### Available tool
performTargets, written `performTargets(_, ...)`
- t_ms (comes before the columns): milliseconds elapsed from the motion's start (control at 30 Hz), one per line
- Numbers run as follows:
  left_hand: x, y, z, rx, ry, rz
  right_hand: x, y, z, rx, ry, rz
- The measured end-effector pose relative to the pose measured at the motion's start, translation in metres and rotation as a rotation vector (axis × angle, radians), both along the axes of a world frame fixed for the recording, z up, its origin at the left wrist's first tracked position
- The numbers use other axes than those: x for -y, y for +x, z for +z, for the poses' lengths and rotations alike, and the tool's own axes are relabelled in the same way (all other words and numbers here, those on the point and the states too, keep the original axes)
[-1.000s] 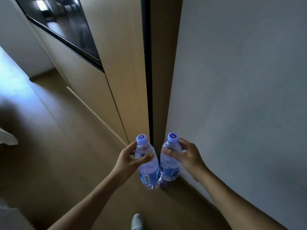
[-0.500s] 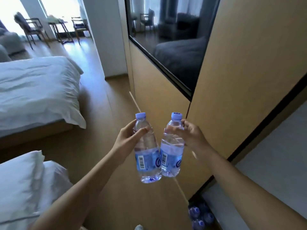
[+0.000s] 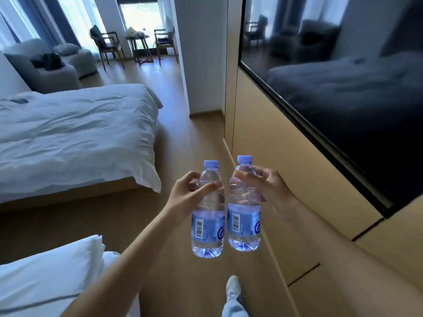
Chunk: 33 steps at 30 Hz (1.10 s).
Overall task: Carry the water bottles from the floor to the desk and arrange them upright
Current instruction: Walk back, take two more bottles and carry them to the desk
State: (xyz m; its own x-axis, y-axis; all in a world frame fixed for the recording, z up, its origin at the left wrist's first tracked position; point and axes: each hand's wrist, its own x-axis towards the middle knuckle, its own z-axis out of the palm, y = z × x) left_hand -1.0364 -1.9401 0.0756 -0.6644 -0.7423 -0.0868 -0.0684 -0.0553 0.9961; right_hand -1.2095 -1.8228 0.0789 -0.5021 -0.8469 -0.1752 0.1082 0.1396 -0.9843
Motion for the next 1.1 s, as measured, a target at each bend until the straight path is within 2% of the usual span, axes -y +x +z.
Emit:
performTargets(367, 0.236, -0.143, -0.014, 0.044, -0.056, 0.104, 0.259, -0.152, -0.004, -0.018, 0.004, 0.098)
performTargets(500, 0.326, -0.186, -0.017, 0.018, -0.023, 0.179, 0.354, -0.201, -0.003, -0.002, -0.016, 0.121)
performTargets(800, 0.581, -0.286, -0.033, -0.015, 0.011, 0.198, 0.607, -0.303, -0.040, 0.015, 0.007, 0.146)
performTargets(1100, 0.823, -0.381, -0.017, -0.013, 0.020, 0.217, 0.843, -0.399, -0.020, -0.007, -0.013, 0.141)
